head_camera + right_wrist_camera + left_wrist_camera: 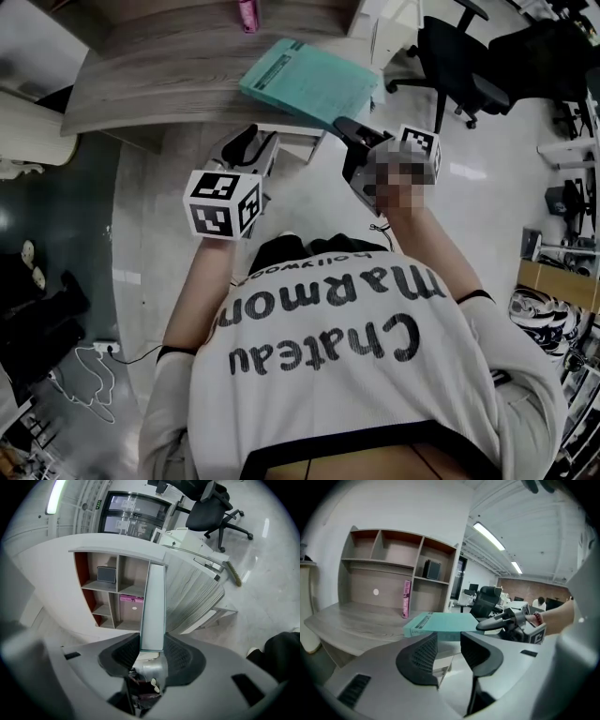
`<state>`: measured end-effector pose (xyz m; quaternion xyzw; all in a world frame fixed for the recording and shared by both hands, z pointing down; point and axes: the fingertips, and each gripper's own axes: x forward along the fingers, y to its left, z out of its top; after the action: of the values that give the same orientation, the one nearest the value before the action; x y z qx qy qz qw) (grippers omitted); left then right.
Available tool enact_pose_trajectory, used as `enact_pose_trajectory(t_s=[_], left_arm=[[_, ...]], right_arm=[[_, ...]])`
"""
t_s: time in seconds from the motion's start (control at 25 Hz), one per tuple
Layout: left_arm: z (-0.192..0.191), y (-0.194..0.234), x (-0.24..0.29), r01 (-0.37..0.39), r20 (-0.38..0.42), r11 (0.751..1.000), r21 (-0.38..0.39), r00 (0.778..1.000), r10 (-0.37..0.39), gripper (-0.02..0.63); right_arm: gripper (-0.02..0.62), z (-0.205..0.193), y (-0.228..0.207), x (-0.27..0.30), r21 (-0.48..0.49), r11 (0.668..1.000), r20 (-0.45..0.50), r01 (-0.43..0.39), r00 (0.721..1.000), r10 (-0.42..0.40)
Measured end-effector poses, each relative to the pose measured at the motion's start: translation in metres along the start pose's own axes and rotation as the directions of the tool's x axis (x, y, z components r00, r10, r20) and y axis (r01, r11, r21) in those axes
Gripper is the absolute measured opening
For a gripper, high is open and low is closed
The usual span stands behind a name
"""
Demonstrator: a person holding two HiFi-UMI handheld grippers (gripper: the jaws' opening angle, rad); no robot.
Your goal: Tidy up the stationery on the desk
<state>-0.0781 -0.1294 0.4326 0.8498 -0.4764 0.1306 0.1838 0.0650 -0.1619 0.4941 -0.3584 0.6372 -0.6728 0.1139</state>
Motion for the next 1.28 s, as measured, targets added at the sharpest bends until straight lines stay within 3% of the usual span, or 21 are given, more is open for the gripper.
enact_pose_trajectory(t_s=[0.12,0.2,0.32,0.44,0.64,0.76,0.84,0.92,1.08,1.28], left_arm=[[-0.003,-0.002,0.014,-0.01,-0.054,0.985,0.174,0.998,0.02,0.17],[-0.002,-0.001,0.021,-0.035,-0.076,0.944,0.329,0.995,0.064,0.179],[0.002,0.002,0.029,-0.078,-0.074,0.841,0.535,0.988,0.139,0.179],[0.002,0.006,0.038,-0.086,-0.072,0.736,0.671,0.981,0.18,0.181],[0.001,0.015,0.048,-0.097,-0.038,0.557,0.825,0.974,0.225,0.199],[0.001,0.018,0.053,-0.112,-0.005,0.441,0.891,0.967,0.256,0.219],[0.0,0.019,0.057,-0.105,0.002,0.378,0.92,0.965,0.263,0.222],[-0.001,0.019,0.059,-0.09,0.001,0.335,0.938,0.966,0.259,0.222],[-0.001,0.012,0.059,-0.087,0.02,0.273,0.958,0.971,0.237,0.222],[-0.004,0.006,0.06,-0.09,0.037,0.231,0.969,0.974,0.225,0.212]], right_arm=[[0.172,-0.004,0.01,-0.001,-0.005,1.0,-0.027,-0.008,1.0,0.008],[0.172,-0.007,0.017,-0.001,-0.007,1.0,-0.043,-0.015,0.999,0.015],[0.172,-0.011,0.027,-0.002,-0.005,1.0,-0.058,-0.025,0.998,0.025],[0.172,-0.013,0.033,0.002,0.02,0.999,-0.064,-0.031,0.997,0.032],[0.172,-0.018,0.043,0.012,0.064,0.997,-0.078,-0.042,0.996,0.047],[0.172,-0.021,0.045,0.011,0.061,0.998,-0.091,-0.034,0.995,0.039],[0.172,-0.022,0.046,0.011,0.062,0.998,-0.097,-0.03,0.995,0.036],[0.172,-0.023,0.048,0.011,0.068,0.997,-0.102,-0.03,0.994,0.037],[0.172,-0.024,0.048,0.011,0.074,0.997,-0.104,-0.023,0.994,0.031],[0.172,-0.025,0.048,0.011,0.075,0.997,-0.111,-0.016,0.994,0.025]])
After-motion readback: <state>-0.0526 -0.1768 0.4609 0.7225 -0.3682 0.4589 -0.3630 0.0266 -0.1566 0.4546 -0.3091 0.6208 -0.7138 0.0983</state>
